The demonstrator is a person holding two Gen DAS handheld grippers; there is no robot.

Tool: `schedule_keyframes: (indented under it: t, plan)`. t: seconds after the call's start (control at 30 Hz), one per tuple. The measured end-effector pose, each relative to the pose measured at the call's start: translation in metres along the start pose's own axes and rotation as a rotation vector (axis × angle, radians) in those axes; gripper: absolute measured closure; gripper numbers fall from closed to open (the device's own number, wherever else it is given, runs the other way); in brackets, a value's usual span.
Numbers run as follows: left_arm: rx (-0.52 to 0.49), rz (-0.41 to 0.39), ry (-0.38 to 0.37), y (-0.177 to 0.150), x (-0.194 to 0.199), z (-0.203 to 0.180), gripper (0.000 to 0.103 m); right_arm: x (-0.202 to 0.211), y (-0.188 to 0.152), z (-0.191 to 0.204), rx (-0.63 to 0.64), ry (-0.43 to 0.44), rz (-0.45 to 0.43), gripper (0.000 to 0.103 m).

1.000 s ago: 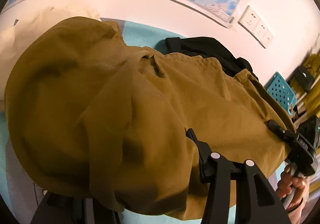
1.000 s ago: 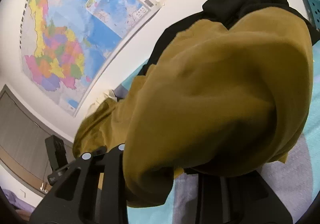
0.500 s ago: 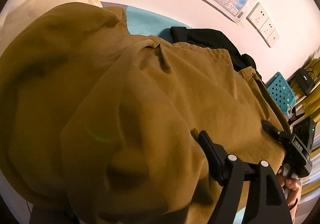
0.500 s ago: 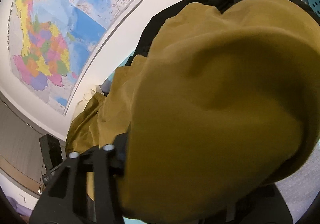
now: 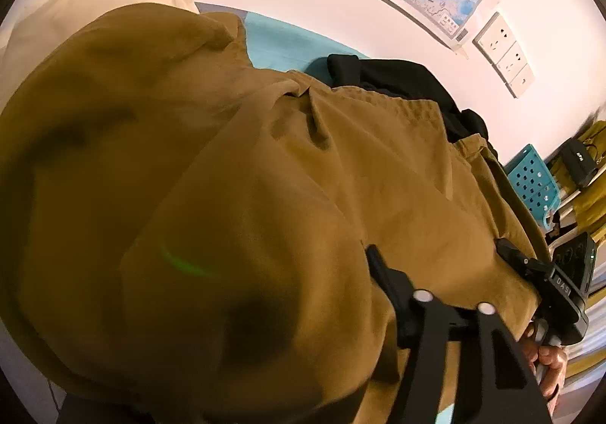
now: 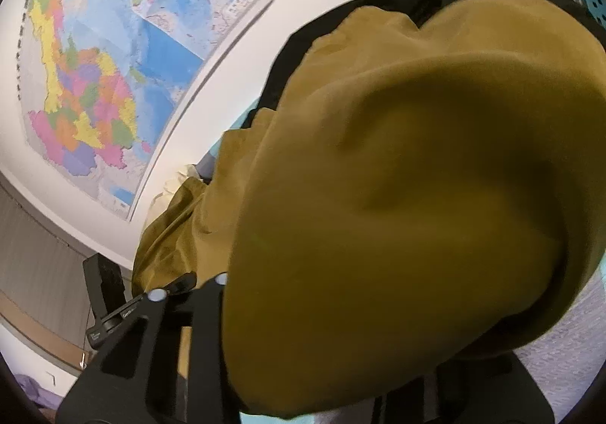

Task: Fold large clothes
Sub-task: 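Grasp the folded olive jacket bundle with both grippers from its sides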

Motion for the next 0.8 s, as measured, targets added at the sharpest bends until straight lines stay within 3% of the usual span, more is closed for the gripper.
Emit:
schedule_keyframes:
  t: [0.13, 0.37, 0.47, 0.53, 0.67, 0.7, 0.8]
  plan:
    - [-0.039, -0.01, 0.018, 0.004, 0.009, -0.005, 0.055, 0.011, 0.001, 0.019, 0.043, 0.037, -0.01, 0.083]
    - [-0.093, -0.022, 0.005, 0.003, 0.032, -0.014, 0.058, 0.028, -0.007, 0.028, 0.055, 0.065, 0.005, 0.083]
    - [-0.094, 0.0, -0.007, -0.003, 0.028, -0.012, 0.055, 0.023, -0.012, 0.012, 0.018, 0.031, 0.029, 0.075]
    - [-0.063, 0.024, -0.024, -0.007, 0.021, -0.005, 0.05, 0.017, -0.013, 0.002, -0.025, 0.024, 0.04, 0.059]
    - [-0.007, 0.038, -0.069, -0.009, 0.011, 0.004, 0.044, 0.004, -0.014, -0.002, -0.029, 0.026, 0.05, 0.047]
    - [-0.005, 0.038, -0.073, -0.009, 0.008, 0.005, 0.044, 0.001, -0.014, -0.003, -0.033, 0.027, 0.049, 0.047]
    - [-0.012, 0.032, -0.076, -0.009, 0.006, 0.004, 0.046, -0.001, -0.011, -0.004, -0.01, 0.012, 0.038, 0.07]
Point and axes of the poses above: each gripper's, at about its wrist camera, not at the fingertips, and x roughly against the way its jaws point, z to its left, y to its top, the point moved 8 cm from there along -x, roughly the way its jaws point, and after that the axes turned 12 degrees about -x, right-handed, at the moved point
